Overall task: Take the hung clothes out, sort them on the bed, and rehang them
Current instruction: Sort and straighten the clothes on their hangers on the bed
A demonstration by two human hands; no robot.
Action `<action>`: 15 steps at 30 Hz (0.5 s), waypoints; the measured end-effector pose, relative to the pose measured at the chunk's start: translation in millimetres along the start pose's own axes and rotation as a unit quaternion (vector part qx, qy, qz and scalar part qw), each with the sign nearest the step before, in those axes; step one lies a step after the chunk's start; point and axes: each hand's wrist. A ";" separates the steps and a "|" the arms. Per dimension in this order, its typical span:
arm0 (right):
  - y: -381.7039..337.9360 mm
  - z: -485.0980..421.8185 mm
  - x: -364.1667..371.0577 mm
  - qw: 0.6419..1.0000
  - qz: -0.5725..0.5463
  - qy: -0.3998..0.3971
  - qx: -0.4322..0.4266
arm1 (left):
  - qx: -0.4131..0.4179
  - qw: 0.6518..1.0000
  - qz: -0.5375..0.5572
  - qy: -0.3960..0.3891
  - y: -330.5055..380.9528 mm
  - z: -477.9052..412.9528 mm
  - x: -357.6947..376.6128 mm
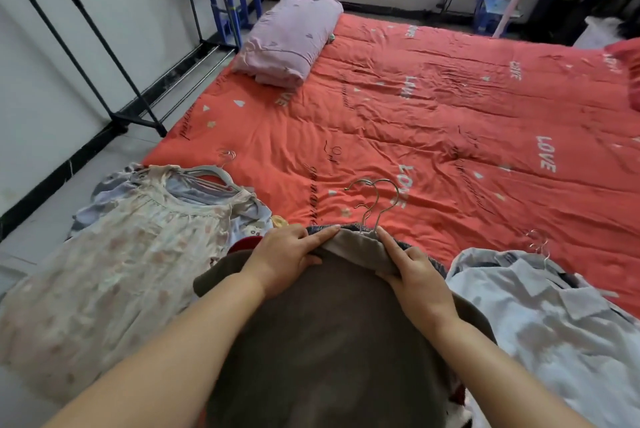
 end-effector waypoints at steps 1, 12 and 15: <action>8.9 -10.6 6.3 1.000 0.003 -0.008 0.009 | 0.002 1.000 0.003 -0.007 -4.9 -10.2 10.9; 96.8 -90.6 109.4 0.984 0.140 -0.059 0.090 | -0.055 0.991 -0.065 -0.100 -70.3 -86.8 157.0; 118.2 -83.6 147.9 0.955 0.235 -0.132 0.122 | -0.081 0.966 -0.110 -0.218 -75.2 -83.3 201.9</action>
Point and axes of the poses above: each hand's wrist, its own z-axis away from the middle knuckle, its own x-axis out of the palm, y = z × x, and after that the axes turned 8 degrees about y, right-handed
